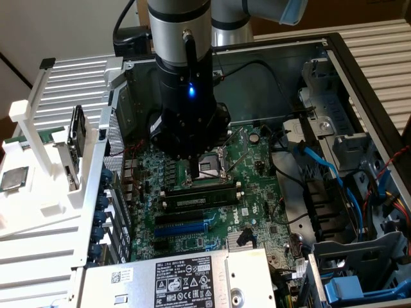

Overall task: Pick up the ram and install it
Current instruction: 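Press down the ram until it locks into place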

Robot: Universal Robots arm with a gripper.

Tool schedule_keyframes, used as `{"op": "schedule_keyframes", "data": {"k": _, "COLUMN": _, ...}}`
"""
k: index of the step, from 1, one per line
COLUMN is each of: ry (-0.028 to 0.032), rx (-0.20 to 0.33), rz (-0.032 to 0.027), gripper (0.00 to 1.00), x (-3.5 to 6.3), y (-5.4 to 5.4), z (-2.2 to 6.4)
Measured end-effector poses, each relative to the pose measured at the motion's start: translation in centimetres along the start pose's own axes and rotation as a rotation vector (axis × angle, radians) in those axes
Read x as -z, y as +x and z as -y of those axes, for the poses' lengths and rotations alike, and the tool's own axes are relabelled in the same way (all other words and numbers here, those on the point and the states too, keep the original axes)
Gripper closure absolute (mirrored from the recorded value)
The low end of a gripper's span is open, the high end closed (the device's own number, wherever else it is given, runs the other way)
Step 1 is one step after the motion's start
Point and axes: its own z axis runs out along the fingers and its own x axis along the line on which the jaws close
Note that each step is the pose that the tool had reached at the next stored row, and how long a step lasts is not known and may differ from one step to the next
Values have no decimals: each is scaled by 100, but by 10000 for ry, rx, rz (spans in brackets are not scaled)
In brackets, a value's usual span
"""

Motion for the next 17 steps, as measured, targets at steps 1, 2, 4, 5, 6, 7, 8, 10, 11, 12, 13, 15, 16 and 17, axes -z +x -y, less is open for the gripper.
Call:
{"op": "schedule_keyframes", "data": {"k": 1, "ry": 0, "rx": -3, "rz": 0, "gripper": 89, "x": 0, "y": -20, "z": 3}}
{"op": "schedule_keyframes", "data": {"k": 2, "ry": 1, "rx": -6, "rz": -1, "gripper": 89, "x": 1, "y": -40, "z": 7}}
{"op": "schedule_keyframes", "data": {"k": 4, "ry": 0, "rx": -20, "rz": -1, "gripper": 89, "x": 1, "y": -75, "z": 12}}
{"op": "schedule_keyframes", "data": {"k": 5, "ry": 0, "rx": -37, "rz": 0, "gripper": 89, "x": 1, "y": -85, "z": 14}}
{"op": "schedule_keyframes", "data": {"k": 6, "ry": 0, "rx": -69, "rz": -1, "gripper": 89, "x": 1, "y": -92, "z": 16}}
{"op": "schedule_keyframes", "data": {"k": 7, "ry": -1, "rx": -117, "rz": -1, "gripper": 89, "x": 1, "y": -94, "z": 16}}
{"op": "schedule_keyframes", "data": {"k": 8, "ry": -2, "rx": -210, "rz": -1, "gripper": 89, "x": 1, "y": -94, "z": 16}}
{"op": "schedule_keyframes", "data": {"k": 10, "ry": -5, "rx": -458, "rz": -2, "gripper": 89, "x": 1, "y": -95, "z": 15}}
{"op": "schedule_keyframes", "data": {"k": 11, "ry": -7, "rx": -559, "rz": -3, "gripper": 89, "x": 1, "y": -95, "z": 15}}
{"op": "schedule_keyframes", "data": {"k": 12, "ry": -7, "rx": -601, "rz": -2, "gripper": 89, "x": 1, "y": -96, "z": 16}}
{"op": "schedule_keyframes", "data": {"k": 13, "ry": -7, "rx": -603, "rz": -2, "gripper": 89, "x": 1, "y": -96, "z": 16}}
{"op": "schedule_keyframes", "data": {"k": 15, "ry": -15, "rx": -603, "rz": -1, "gripper": 89, "x": 0, "y": -95, "z": 20}}
{"op": "schedule_keyframes", "data": {"k": 16, "ry": -15, "rx": -603, "rz": -1, "gripper": 89, "x": 0, "y": -95, "z": 20}}
{"op": "schedule_keyframes", "data": {"k": 17, "ry": -15, "rx": -603, "rz": -1, "gripper": 89, "x": 0, "y": -95, "z": 20}}
